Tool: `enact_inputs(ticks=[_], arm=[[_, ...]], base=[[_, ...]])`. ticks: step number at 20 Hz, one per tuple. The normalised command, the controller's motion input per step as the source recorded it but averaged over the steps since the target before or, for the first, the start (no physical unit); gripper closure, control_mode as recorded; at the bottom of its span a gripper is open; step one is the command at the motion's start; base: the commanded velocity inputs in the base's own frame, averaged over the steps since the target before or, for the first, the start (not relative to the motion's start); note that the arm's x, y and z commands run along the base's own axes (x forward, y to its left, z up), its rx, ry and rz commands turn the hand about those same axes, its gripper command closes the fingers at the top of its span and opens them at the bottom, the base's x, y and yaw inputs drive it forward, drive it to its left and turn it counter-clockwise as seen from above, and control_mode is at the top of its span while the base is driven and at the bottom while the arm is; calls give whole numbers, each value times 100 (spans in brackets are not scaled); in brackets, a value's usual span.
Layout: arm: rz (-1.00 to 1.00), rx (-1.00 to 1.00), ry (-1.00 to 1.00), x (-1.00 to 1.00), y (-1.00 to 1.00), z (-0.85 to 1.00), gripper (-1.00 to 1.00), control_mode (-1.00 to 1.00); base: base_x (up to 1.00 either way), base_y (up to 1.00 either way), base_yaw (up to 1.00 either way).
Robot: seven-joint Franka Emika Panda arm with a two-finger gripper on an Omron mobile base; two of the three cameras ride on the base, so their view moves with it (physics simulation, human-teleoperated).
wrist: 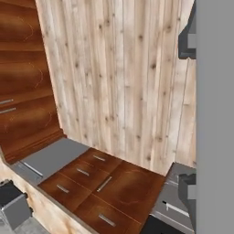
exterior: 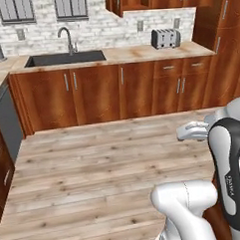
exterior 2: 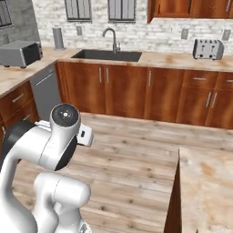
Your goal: Get the candle and the wine from the cabinet and move them to the dining counter.
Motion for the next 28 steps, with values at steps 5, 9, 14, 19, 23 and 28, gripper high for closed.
enact_inputs(ticks=[5,9,14,19,23,28], arm=[[0,0,0,0,0,0,-100,100],[0,0,0,0,0,0,-100,100],[0,0,0,0,0,0,-100,100],[0,0,0,0,0,0,-100,100],[0,0,0,0,0,0,-100,100],[0,0,0,0,0,0,-100,100]], base=[[92,0,0],[92,0,0],[92,-2,0],[92,-6,0],[93,-9,0],[94,-16,0]])
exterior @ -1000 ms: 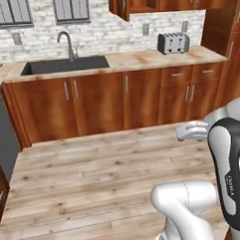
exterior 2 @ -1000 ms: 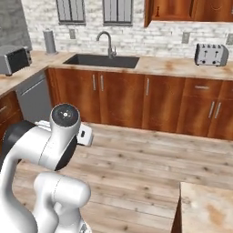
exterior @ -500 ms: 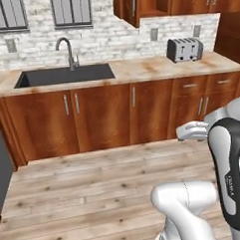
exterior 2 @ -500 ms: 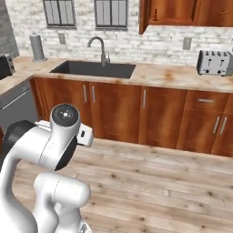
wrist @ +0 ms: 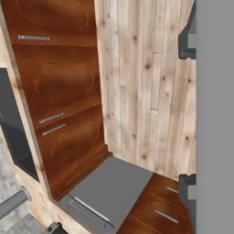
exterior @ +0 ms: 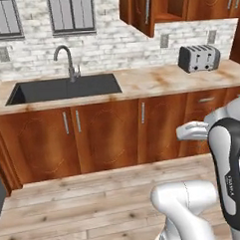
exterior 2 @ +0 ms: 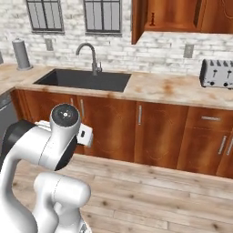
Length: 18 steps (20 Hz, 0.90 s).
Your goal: Get the candle and the wine from the cabinet and move them to the dining counter.
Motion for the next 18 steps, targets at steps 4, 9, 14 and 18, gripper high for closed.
enact_inputs(ticks=[4,9,14,18], arm=[[0,0,0,0,0,0,-100,100],[0,0,0,0,0,0,-100,100],[0,0,0,0,0,0,-100,100],[0,0,0,0,0,0,-100,100]], base=[[93,-24,0],[80,-42,0],[58,-59,0],[45,-67,0]])
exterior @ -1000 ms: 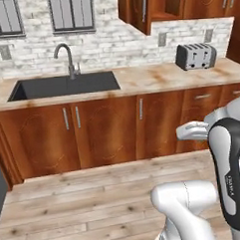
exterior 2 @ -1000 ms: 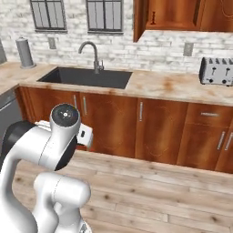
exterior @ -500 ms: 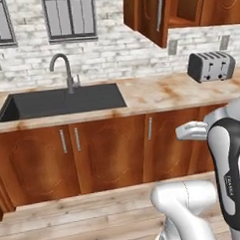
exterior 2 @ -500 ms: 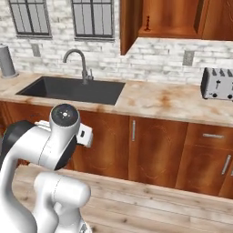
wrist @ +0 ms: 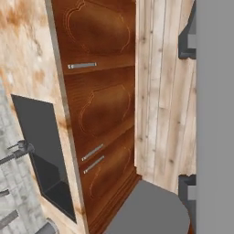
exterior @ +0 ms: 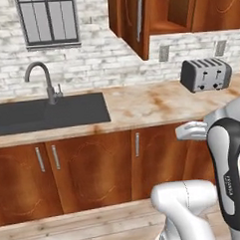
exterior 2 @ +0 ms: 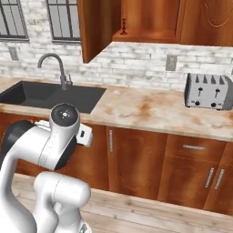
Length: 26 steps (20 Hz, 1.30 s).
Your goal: Get the candle and the wine from the cabinet and move them to the dining counter.
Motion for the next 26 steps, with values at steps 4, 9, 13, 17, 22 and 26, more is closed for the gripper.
enact_inputs(ticks=[4,9,13,17,22,26], arm=[[0,0,0,0,0,0,-100,100],[0,0,0,0,0,0,-100,100],[0,0,0,0,0,0,-100,100],[0,0,0,0,0,0,-100,100],[0,0,0,0,0,0,-100,100],[0,0,0,0,0,0,-100,100]], base=[[42,-68,0],[56,-50,0],[67,-30,1],[71,-32,0],[50,-42,4],[43,-35,3]])
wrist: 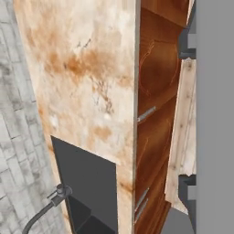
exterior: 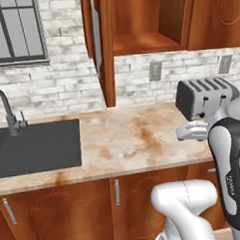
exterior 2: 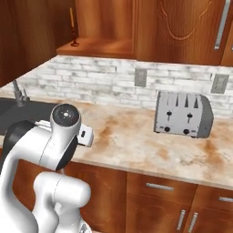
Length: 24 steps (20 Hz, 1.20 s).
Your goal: Get the candle and the wine from the cabinet and move them to the dining counter.
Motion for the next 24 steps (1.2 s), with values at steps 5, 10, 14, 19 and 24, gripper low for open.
enact_inputs(ticks=[5,10,14,19,24], arm=[[0,0,0,0,0,0,-100,100],[0,0,0,0,0,0,-100,100],[0,0,0,0,0,0,-100,100],[0,0,0,0,0,0,-100,100],[0,0,0,0,0,0,-100,100]], base=[[60,-11,4],[54,-15,2],[47,-10,1],[54,-9,0],[12,-2,0]])
